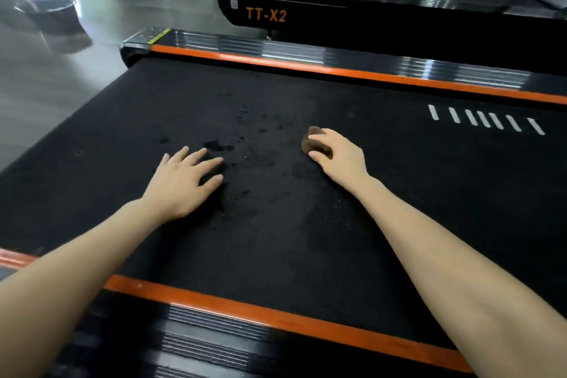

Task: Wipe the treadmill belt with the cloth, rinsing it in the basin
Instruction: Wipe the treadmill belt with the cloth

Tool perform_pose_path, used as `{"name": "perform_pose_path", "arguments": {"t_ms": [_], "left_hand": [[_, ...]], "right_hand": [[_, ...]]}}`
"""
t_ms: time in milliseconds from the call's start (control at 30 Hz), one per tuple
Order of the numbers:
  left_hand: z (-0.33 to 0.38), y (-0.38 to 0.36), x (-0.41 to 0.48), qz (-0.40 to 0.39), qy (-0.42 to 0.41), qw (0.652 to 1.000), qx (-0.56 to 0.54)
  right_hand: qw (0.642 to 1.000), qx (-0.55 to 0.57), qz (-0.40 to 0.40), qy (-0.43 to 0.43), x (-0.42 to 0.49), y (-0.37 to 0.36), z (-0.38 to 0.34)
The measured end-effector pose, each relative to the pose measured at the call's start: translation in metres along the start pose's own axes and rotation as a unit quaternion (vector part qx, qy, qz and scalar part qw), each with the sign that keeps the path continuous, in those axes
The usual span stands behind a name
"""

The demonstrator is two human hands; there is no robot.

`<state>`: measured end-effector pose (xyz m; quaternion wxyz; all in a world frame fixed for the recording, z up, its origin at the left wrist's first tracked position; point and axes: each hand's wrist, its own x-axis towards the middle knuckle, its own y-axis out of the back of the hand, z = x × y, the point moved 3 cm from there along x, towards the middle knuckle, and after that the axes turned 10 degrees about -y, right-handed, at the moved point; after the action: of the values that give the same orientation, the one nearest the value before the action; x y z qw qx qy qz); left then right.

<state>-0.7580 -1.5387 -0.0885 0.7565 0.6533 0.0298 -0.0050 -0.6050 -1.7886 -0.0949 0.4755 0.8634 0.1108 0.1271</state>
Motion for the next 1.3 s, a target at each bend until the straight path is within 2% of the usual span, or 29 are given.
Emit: {"name": "perform_pose_path", "arguments": {"t_ms": [100, 200, 300, 367, 467, 533, 567, 633, 733, 833, 900, 967, 1033, 1100, 1167, 1200, 1300], "left_hand": [[-0.013, 0.0, -0.01, -0.008, 0.018, 1.0, 0.004], [-0.015, 0.002, -0.006, 0.007, 0.023, 1.0, -0.018], [-0.009, 0.004, 0.007, 0.01, 0.001, 1.0, -0.017], [-0.005, 0.003, 0.018, 0.004, -0.031, 0.999, 0.0], [-0.004, -0.007, 0.03, -0.001, -0.065, 0.998, 0.007], [-0.008, -0.016, 0.034, 0.001, -0.081, 0.997, 0.006], [-0.01, -0.019, 0.036, 0.005, -0.088, 0.996, 0.007], [-0.013, -0.023, 0.038, 0.028, -0.106, 0.994, 0.009], [-0.015, -0.03, 0.04, 0.07, -0.13, 0.989, 0.026], [-0.014, -0.032, 0.039, 0.092, -0.139, 0.986, 0.025], [-0.014, -0.032, 0.04, 0.094, -0.139, 0.986, 0.02], [-0.014, -0.032, 0.041, 0.097, -0.137, 0.986, 0.012], [-0.015, -0.034, 0.041, 0.098, -0.135, 0.986, 0.013], [-0.015, -0.035, 0.042, 0.099, -0.133, 0.986, 0.017], [-0.015, -0.035, 0.042, 0.104, -0.136, 0.985, 0.016], [-0.014, -0.035, 0.042, 0.106, -0.136, 0.985, 0.017], [-0.014, -0.035, 0.043, 0.114, -0.141, 0.983, 0.026]], "right_hand": [[0.993, 0.027, -0.058, 0.102, -0.042, -0.009, -0.022], [0.96, 0.046, -0.147, 0.236, -0.115, -0.012, -0.038], [0.935, 0.033, -0.203, 0.29, -0.143, -0.003, -0.034], [0.943, 0.021, -0.19, 0.271, -0.12, 0.0, -0.022], [0.994, 0.009, -0.05, 0.1, -0.052, 0.006, -0.002], [0.999, -0.005, 0.033, 0.007, -0.028, 0.006, -0.001], [0.999, -0.008, 0.05, -0.011, -0.03, 0.001, -0.006], [0.999, -0.005, 0.032, 0.012, -0.063, -0.008, -0.022], [0.989, 0.004, -0.074, 0.128, -0.139, -0.016, -0.047], [0.977, -0.028, -0.12, 0.176, -0.14, -0.008, -0.051], [0.986, -0.052, -0.09, 0.131, -0.103, -0.007, -0.044], [0.996, -0.076, -0.011, 0.045, -0.052, -0.009, -0.035], [0.994, -0.09, 0.044, -0.044, -0.008, -0.016, -0.033], [0.99, -0.086, 0.067, -0.087, 0.01, -0.025, -0.042], [0.991, -0.082, 0.068, -0.077, -0.007, -0.03, -0.055], [0.995, -0.07, 0.048, -0.044, -0.027, -0.032, -0.062], [0.994, -0.009, -0.072, 0.082, -0.113, -0.035, -0.083]]}}
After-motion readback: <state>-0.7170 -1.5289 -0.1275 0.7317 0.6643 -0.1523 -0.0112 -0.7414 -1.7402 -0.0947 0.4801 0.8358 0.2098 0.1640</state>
